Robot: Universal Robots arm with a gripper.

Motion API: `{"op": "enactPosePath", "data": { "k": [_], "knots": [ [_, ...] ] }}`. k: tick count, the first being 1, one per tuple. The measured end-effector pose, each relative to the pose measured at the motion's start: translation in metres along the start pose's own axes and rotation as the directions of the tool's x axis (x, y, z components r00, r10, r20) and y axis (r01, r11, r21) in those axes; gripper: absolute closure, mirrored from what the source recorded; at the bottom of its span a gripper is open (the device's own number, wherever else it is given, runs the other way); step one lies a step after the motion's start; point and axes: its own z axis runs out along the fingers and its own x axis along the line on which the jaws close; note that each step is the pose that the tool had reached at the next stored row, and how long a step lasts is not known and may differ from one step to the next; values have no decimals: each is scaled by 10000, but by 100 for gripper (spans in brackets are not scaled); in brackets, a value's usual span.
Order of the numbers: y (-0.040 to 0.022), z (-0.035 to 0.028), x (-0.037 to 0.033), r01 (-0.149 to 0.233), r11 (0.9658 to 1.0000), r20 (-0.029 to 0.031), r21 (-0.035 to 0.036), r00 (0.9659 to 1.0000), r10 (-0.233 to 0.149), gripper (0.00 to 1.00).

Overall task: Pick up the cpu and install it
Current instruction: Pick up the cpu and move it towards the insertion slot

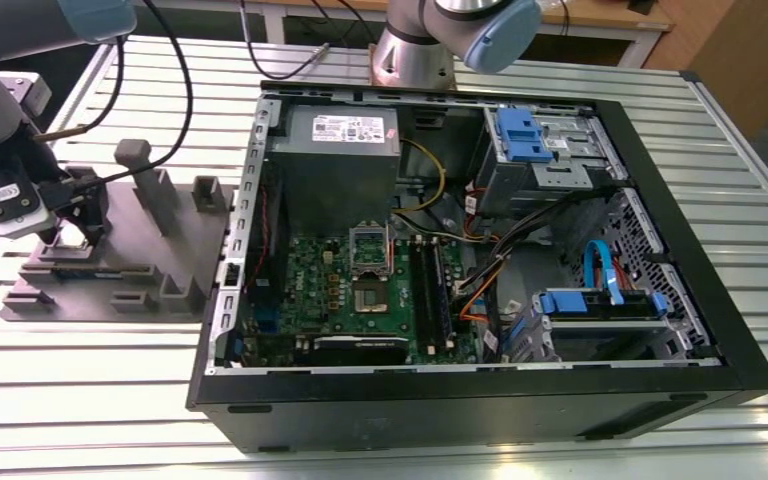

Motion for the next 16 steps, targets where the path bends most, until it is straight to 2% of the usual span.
{"op": "enactPosePath", "data": {
  "k": [4,5,12,16],
  "knots": [
    [0,0,0,0,10000,-1,2,10000,0,45],
    [0,0,0,0,10000,0,2,10000,0,52],
    [1,-3,0,0,10000,0,2,10000,0,53],
    [1,-29,0,0,10000,0,2,10000,0,53]
  ]
}}
